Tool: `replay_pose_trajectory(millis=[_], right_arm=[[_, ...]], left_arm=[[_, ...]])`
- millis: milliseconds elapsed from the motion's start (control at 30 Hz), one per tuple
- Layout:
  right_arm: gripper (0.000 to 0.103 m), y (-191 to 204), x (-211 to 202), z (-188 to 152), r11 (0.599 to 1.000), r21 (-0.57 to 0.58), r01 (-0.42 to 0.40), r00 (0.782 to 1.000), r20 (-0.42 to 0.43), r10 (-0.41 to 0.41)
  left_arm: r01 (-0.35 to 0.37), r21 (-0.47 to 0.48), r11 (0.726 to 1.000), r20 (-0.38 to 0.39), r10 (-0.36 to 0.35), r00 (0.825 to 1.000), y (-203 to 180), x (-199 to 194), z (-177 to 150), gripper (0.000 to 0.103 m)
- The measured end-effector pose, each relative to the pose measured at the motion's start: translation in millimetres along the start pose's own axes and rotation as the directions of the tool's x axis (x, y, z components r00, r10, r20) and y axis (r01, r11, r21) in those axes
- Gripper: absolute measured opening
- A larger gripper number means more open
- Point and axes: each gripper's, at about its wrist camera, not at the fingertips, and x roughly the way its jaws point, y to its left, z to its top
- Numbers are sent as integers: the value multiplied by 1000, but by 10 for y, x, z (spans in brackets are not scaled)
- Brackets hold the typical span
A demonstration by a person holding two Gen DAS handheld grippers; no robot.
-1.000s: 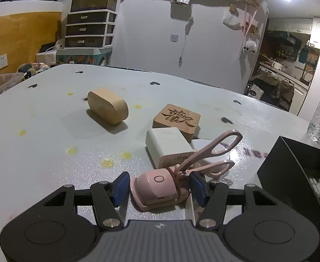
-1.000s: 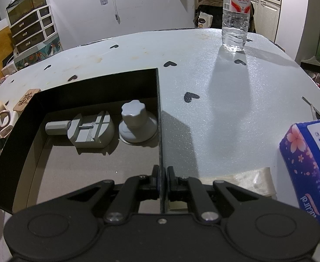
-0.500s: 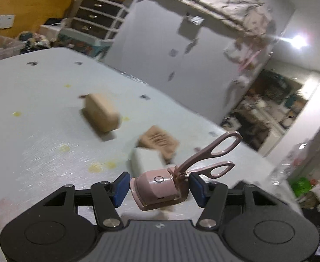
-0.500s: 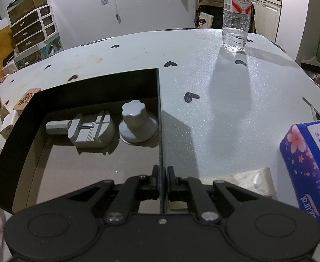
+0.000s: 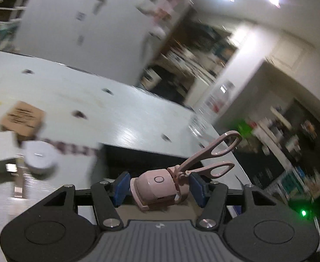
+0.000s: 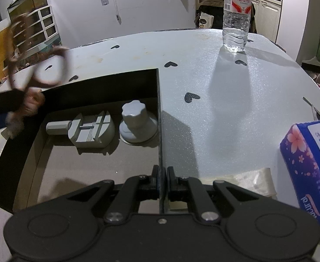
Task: Organize rigid objects
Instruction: 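Carry the pink eyelash curler into the black box and release it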
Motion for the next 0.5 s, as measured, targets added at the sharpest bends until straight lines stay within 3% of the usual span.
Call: replay_pose_trajectory(millis=[100, 300, 500], right_arm=[[8, -1, 0, -6, 1000, -2, -1, 1000, 3, 1], [8, 16, -13, -28, 1000, -14, 0, 1000, 9, 0], [8, 2, -28, -37, 1000, -13, -12, 1000, 11, 12]], left_arm=[[17, 42, 999, -71, -14, 997, -171, 208, -75, 60], [-13, 74, 997, -170, 25, 985, -285, 559, -207, 60], [-103, 84, 991, -158, 116, 981, -259, 645, -206, 60]])
